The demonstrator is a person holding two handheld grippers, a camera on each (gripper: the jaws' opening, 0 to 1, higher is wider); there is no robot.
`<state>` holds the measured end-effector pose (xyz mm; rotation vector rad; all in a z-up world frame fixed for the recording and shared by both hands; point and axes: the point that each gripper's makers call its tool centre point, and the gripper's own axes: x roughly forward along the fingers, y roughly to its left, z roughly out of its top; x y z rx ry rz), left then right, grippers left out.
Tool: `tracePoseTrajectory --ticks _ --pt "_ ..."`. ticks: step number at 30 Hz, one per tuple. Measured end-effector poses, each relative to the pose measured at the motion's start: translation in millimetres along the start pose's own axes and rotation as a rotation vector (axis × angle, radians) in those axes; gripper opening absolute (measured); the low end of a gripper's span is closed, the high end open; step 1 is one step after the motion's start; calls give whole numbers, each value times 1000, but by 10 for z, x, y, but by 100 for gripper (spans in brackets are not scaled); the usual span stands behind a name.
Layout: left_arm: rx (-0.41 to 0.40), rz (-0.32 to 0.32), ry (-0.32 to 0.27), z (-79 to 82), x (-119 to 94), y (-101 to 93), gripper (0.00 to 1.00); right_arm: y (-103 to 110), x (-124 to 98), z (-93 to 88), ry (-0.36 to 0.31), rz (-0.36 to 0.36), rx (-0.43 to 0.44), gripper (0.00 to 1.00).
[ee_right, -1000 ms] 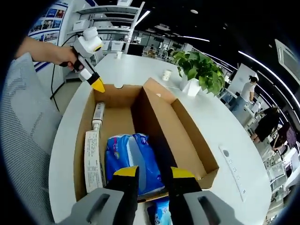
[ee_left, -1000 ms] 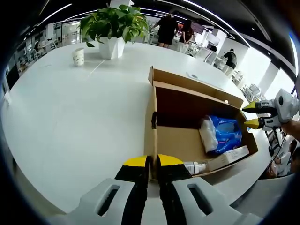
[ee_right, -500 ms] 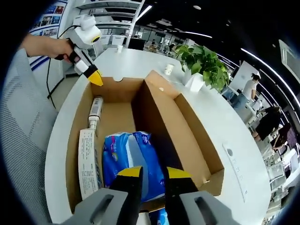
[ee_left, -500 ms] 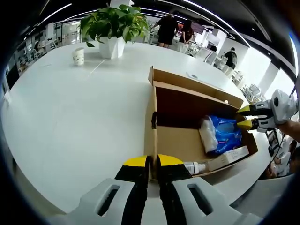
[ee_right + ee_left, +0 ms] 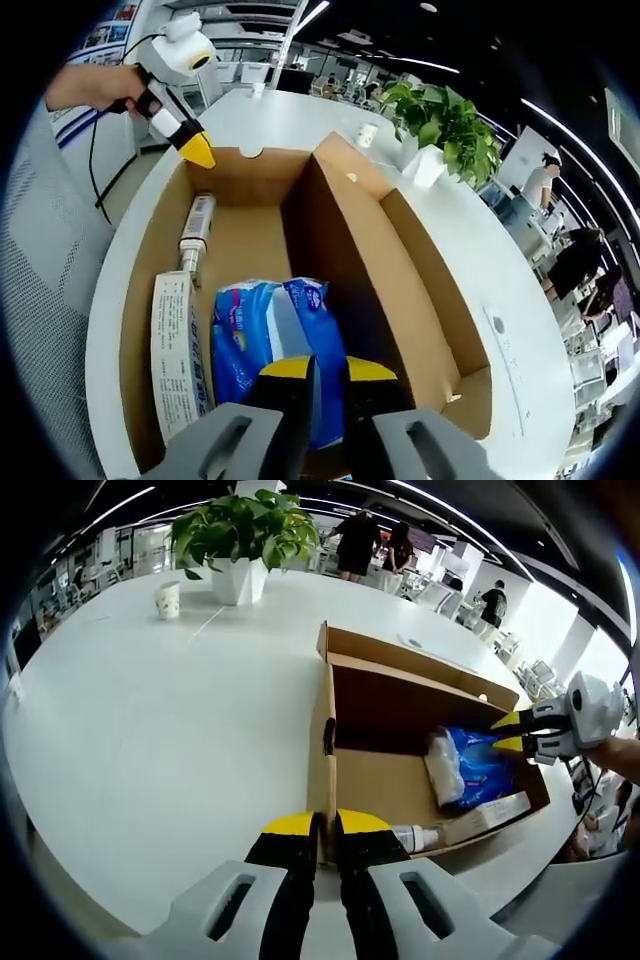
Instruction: Operate the shoe box by opening the lid, removing the specified soft item, and placing it in the target area until the item is outside and the box remains undamaged.
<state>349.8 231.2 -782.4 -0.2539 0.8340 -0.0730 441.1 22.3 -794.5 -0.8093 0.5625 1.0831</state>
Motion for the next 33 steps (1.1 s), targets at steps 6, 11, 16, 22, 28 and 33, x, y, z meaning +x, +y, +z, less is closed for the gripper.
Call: tracePoseTrajectory --ticks 6,11,16,22,28,33 --pt "0 0 0 1 1 1 4 -14 54 -7 15 -6 -30 2" --pt "-2 -1 -1 1 2 4 4 -50 43 9 15 -18 -55 0" --pt "-1 -1 0 0 0 3 4 -48 15 20 11 -25 -72 0" --pt "1 0 1 0 1 2 4 -21 -42 82 -9 -28 -84 0" --pt "-1 -1 0 0 -3 -2 4 -8 -110 134 -25 -32 -90 0" --pt "0 -1 0 -1 -6 -5 4 -44 -181 230 -55 -47 -84 0"
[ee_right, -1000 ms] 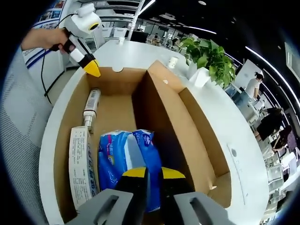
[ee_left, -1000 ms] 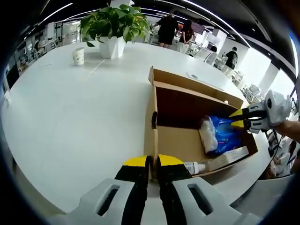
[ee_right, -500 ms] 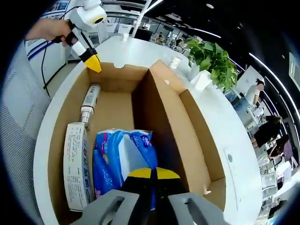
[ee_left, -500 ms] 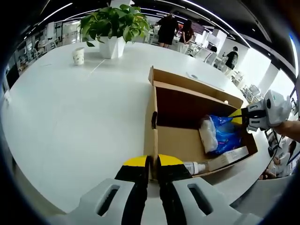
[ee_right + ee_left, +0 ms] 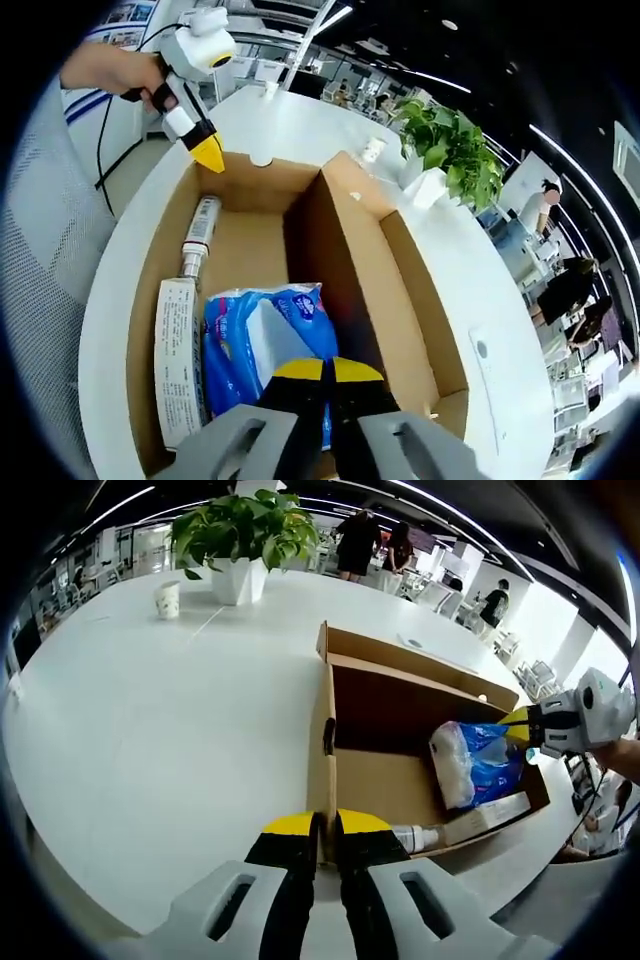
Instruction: Operate the shoe box by opening the lid, removing the specified soft item, and placing it in the target area until the item is outside and the box remains undamaged.
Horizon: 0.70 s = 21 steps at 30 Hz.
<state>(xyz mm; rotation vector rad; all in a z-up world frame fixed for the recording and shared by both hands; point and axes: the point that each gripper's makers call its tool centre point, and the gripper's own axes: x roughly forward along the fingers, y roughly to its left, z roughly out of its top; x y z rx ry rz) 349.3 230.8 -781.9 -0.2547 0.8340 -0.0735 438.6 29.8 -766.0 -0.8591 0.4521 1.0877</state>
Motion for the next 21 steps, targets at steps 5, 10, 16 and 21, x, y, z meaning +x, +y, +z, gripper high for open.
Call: tracePoseTrajectory --ticks 5,10,16,21 --pt "0 0 1 -1 -3 -3 4 -40 -64 96 -24 -12 -7 0" --pt "0 2 2 0 -4 -3 4 -94 -131 194 -47 -22 -11 0" --pt "-1 1 1 1 0 6 4 -179 -240 319 -76 -37 -11 0" --pt "2 4 2 0 -1 9 4 -239 -345 416 -101 -52 -19 0"
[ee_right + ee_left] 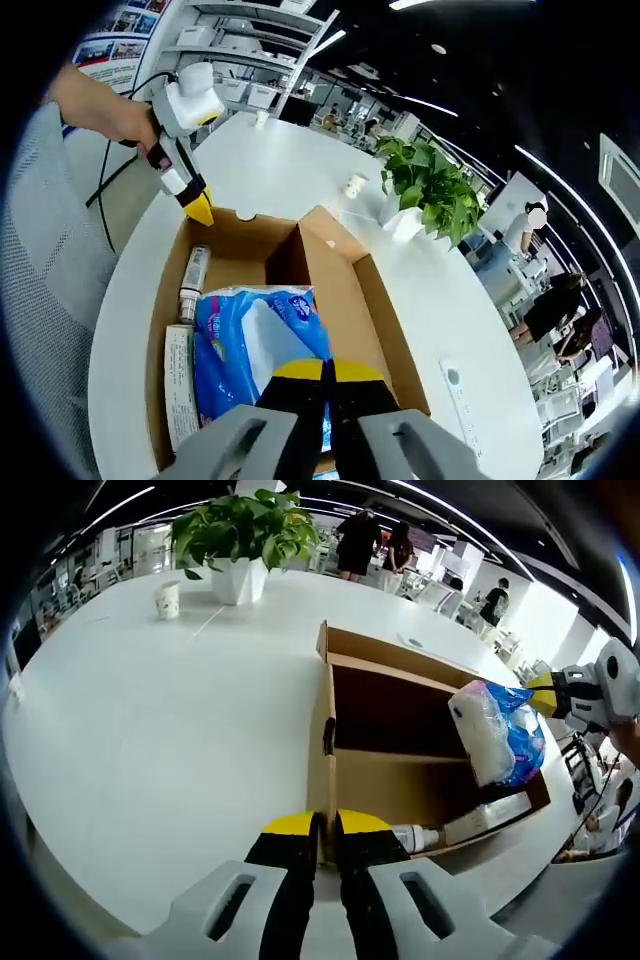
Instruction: Operate the shoe box by opening the lid, removing the specified soft item, and placing it in the target area until the item is outside and the box remains undamaged.
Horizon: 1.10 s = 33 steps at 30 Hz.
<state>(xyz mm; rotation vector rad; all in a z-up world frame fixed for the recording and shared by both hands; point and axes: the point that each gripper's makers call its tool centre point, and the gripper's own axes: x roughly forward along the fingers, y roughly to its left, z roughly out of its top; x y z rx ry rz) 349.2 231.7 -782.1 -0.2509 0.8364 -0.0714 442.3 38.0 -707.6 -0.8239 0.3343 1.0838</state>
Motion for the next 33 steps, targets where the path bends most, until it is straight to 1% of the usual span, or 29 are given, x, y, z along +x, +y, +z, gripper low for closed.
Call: tracePoseTrajectory --ticks 5,9,16,21,29,33 --pt "5 2 1 -2 2 4 4 -77 -114 125 -28 -17 -10 0" --pt "6 3 1 -2 6 10 4 -162 -203 169 -43 -34 -12 0" --pt "7 3 0 -7 7 10 4 -235 -332 208 -63 -54 -7 0" --pt "10 3 3 -11 4 3 4 -305 -445 189 -72 -74 -7 0" --pt "11 4 5 -16 2 -5 4 -444 -626 127 -85 -103 20 0" --pt "10 3 5 -16 3 -4 4 -499 -688 97 -87 -117 21 0"
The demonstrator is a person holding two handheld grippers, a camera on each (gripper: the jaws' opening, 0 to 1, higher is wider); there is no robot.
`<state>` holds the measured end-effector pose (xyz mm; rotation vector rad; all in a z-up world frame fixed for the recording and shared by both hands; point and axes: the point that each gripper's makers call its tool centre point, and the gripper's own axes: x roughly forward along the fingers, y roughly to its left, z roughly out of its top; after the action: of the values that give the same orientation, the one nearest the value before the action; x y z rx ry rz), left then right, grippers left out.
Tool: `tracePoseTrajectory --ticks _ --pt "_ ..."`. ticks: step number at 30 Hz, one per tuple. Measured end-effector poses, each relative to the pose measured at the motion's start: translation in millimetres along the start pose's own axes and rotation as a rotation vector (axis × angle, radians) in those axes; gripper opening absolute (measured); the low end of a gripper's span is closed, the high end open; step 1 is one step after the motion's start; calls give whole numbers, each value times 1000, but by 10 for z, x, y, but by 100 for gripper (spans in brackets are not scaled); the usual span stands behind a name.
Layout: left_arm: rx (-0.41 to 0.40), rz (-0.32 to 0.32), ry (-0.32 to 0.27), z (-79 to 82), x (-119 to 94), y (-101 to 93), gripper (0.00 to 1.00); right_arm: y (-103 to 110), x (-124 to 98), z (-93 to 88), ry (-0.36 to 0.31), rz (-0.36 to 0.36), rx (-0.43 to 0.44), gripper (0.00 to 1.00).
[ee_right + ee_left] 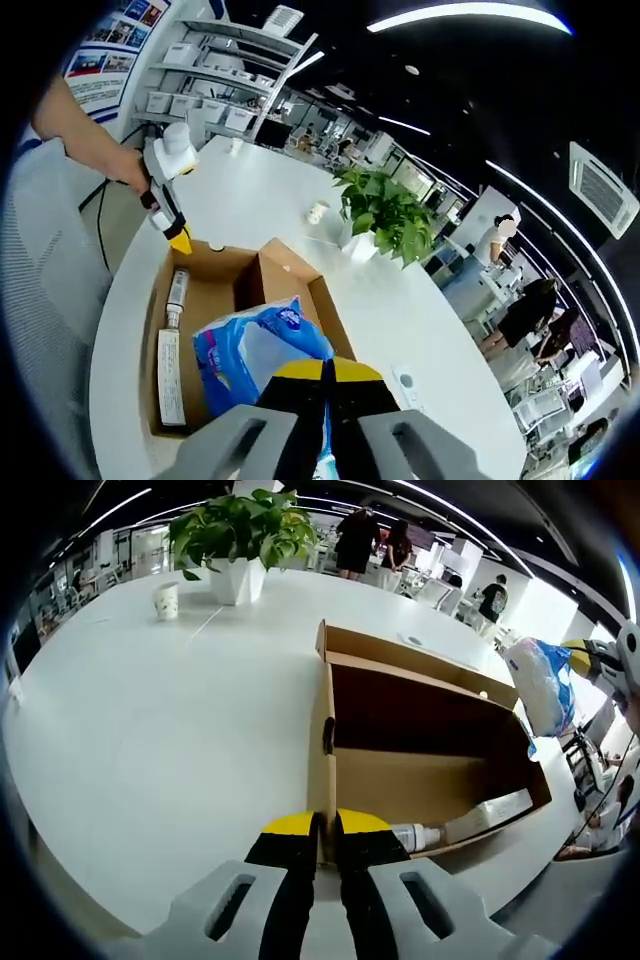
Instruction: Operate the shoe box by opening the lid, removing the specified soft item, and placing it in the target area until the item is outside and the box remains undamaged.
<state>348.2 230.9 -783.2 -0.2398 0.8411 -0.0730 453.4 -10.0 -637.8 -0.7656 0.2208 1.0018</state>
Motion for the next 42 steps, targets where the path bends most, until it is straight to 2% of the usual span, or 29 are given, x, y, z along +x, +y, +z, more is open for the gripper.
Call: tracePoseTrajectory --ticks 18,42 --pt "-5 -3 -3 2 -2 -1 5 -315 -343 -217 -10 -75 50 0" --pt "-14 -3 2 3 2 -11 5 -656 -756 -661 10 -151 82 0"
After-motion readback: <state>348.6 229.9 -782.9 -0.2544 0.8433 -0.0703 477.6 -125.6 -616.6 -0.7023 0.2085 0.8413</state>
